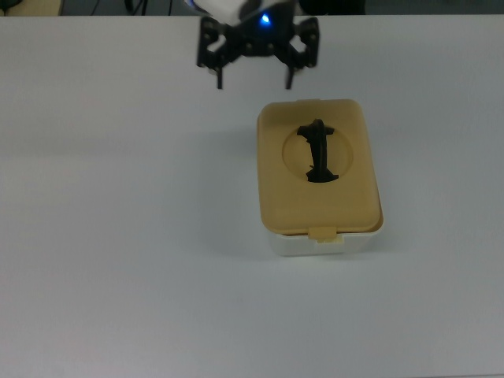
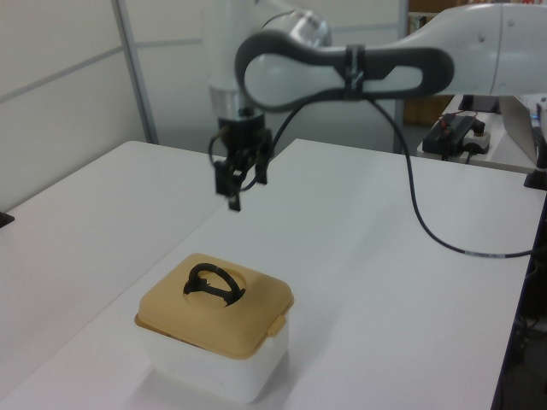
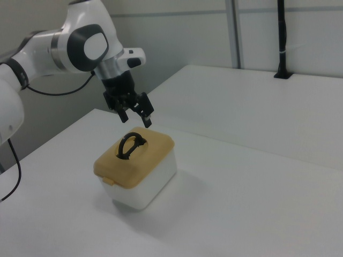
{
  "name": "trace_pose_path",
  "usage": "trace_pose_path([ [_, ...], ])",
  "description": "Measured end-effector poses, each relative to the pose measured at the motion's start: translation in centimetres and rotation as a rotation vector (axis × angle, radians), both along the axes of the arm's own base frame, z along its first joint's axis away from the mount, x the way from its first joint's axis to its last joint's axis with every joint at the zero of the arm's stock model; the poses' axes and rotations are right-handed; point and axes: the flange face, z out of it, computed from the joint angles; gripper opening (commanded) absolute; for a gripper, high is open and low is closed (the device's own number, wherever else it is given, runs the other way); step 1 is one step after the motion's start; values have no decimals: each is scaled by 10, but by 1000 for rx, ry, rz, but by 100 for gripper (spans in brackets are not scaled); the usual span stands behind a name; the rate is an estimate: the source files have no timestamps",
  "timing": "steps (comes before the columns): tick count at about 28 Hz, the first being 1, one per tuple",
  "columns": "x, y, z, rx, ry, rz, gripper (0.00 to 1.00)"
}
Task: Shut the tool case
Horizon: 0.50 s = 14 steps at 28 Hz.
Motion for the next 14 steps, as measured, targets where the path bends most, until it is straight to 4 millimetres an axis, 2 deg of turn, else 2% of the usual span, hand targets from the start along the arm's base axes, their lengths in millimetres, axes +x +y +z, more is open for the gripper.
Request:
trace_pose_path([
  [5,-14,-42,16,-3,21,5,100],
  [14,-31,-108,14,-39,49,-27,100],
])
